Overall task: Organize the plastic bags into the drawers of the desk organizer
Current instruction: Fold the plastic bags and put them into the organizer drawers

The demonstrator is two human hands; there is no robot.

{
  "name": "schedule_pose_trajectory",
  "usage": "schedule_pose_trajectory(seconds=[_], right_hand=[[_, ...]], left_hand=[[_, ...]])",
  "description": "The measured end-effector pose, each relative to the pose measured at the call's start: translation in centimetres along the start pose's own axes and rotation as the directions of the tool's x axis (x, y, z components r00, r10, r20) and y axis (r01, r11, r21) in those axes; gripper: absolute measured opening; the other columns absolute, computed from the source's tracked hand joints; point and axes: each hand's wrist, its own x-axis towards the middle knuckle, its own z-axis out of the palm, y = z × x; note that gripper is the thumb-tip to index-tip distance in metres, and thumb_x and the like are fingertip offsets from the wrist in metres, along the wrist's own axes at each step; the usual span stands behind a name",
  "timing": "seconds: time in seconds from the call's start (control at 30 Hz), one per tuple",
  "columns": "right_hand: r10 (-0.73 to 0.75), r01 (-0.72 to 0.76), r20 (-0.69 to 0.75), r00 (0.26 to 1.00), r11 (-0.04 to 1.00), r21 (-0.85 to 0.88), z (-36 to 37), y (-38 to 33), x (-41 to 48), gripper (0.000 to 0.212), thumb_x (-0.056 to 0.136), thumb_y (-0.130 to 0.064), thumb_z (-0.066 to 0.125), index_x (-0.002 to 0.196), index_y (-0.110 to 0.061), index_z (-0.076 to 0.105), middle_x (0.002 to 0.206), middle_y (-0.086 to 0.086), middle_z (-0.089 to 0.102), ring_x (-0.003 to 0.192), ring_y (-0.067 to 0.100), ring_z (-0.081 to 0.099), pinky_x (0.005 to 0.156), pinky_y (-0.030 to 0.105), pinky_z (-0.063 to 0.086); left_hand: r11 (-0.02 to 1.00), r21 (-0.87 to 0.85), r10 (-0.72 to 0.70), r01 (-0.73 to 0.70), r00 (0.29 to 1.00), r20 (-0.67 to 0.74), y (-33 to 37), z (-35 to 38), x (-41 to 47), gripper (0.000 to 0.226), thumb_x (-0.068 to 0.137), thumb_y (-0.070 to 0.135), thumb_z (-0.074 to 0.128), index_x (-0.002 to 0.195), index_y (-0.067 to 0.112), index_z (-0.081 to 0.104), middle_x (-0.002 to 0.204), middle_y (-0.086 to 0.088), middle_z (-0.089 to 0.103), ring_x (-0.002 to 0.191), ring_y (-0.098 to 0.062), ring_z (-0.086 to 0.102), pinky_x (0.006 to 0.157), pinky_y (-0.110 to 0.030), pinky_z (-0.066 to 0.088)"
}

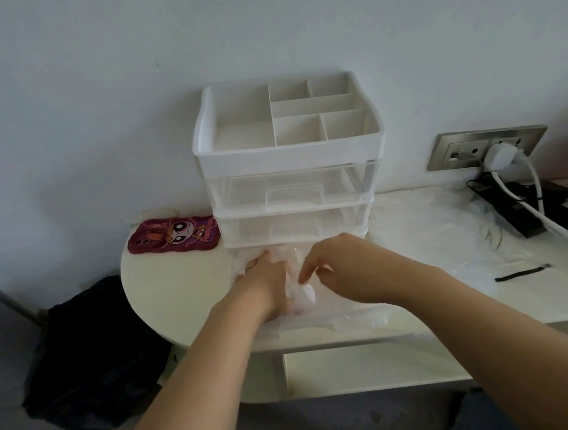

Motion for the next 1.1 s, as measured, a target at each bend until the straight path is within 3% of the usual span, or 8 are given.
schedule_pose_trajectory(seconds=[0.17,0.3,0.5,0.67,0.77,0.9,1.0,1.1], right_hand=[[0.057,-0.077,0.263,0.963,0.995,0.066,1.8,-0.3,-1.0,0.041,0.096,-0.03,0.031,0.098,-0.007,0.065,0.105,0.008,0.062,0.099,0.025,0.055,0.09,0.035,0.044],[0.111,-0.103,0.196,0.974,0.993,-0.05,2.2,0.0,-1.4,0.041,0.096,-0.037,0.026,0.065,-0.019,0.045,0.086,0.001,0.045,0.084,0.023,0.05,0.077,0.032,0.039],[0.039,-0.041,-0.065,0.997,0.999,-0.027,-0.8,0.4,-3.4,0.043,0.097,-0.041,0.038,0.095,-0.011,0.069,0.101,0.002,0.062,0.09,0.019,0.058,0.084,0.034,0.046],[0.422,-0.422,-0.001,0.906,0.905,-0.046,-4.1,5.9,-7.2,0.029,0.092,-0.021,0.05,0.077,-0.007,0.07,0.078,0.005,0.07,0.077,0.018,0.064,0.079,0.034,0.052],[0.57,-0.537,0.121,0.813,0.813,-0.224,-3.0,9.4,-8.4,0.025,0.095,-0.015,0.04,0.079,-0.013,0.058,0.094,0.006,0.063,0.087,0.021,0.057,0.078,0.029,0.046],[0.605,-0.58,0.018,0.796,0.772,-0.26,-0.5,12.5,-7.8,0.047,0.096,-0.009,0.03,0.143,-0.007,0.031,0.151,0.012,0.029,0.138,0.025,0.029,0.111,0.038,0.03],[0.562,-0.541,0.002,0.827,0.797,-0.269,0.7,13.7,-6.9,0.061,0.092,-0.005,0.03,0.151,-0.013,0.015,0.159,0.004,0.012,0.143,0.021,0.019,0.113,0.04,0.027],[0.556,-0.554,-0.084,0.827,0.782,-0.284,1.0,13.9,-6.4,0.055,0.094,-0.011,0.037,0.148,-0.018,0.027,0.152,0.004,0.03,0.134,0.024,0.036,0.106,0.037,0.037]], left_hand=[[0.997,-0.073,-0.025,0.022,0.999,-0.039,-0.4,0.2,-0.3,0.057,0.084,0.033,0.065,0.136,0.019,0.045,0.151,-0.001,0.025,0.138,-0.022,0.026,0.113,-0.036,0.024],[0.996,-0.083,-0.029,0.025,0.999,-0.043,-0.6,0.1,-0.6,0.06,0.09,0.033,0.058,0.143,0.018,0.036,0.156,-0.003,0.016,0.142,-0.022,0.019,0.115,-0.039,0.02],[0.992,-0.125,0.005,-0.021,0.992,-0.126,-0.4,-0.1,-1.5,0.049,0.097,0.019,0.047,0.144,0.018,0.035,0.156,-0.003,0.017,0.142,-0.021,0.021,0.115,-0.031,0.019],[0.974,-0.16,0.115,-0.158,0.961,-0.25,1.0,-0.4,-3.1,0.038,0.097,0.009,0.043,0.129,0.027,0.053,0.139,0.007,0.044,0.125,-0.01,0.044,0.094,-0.015,0.031],[0.963,-0.21,0.118,-0.17,0.964,-0.239,1.7,-0.3,-3.5,0.031,0.097,0.01,0.042,0.112,0.027,0.063,0.125,0.009,0.058,0.111,-0.007,0.055,0.095,-0.023,0.044],[0.965,-0.209,0.104,-0.158,0.963,-0.248,2.0,-0.1,-3.5,0.029,0.096,0.012,0.043,0.102,0.03,0.065,0.118,0.013,0.062,0.105,-0.006,0.058,0.092,-0.027,0.048],[0.961,-0.219,0.099,-0.167,0.951,-0.291,2.1,-0.1,-3.3,0.03,0.095,0.011,0.044,0.107,0.03,0.064,0.115,0.016,0.062,0.105,-0.002,0.056,0.091,-0.023,0.045],[0.954,-0.224,0.116,-0.197,0.937,-0.329,1.9,-0.2,-3.2,0.032,0.094,0.009,0.046,0.112,0.028,0.063,0.114,0.017,0.061,0.103,0.001,0.054,0.088,-0.017,0.04]])
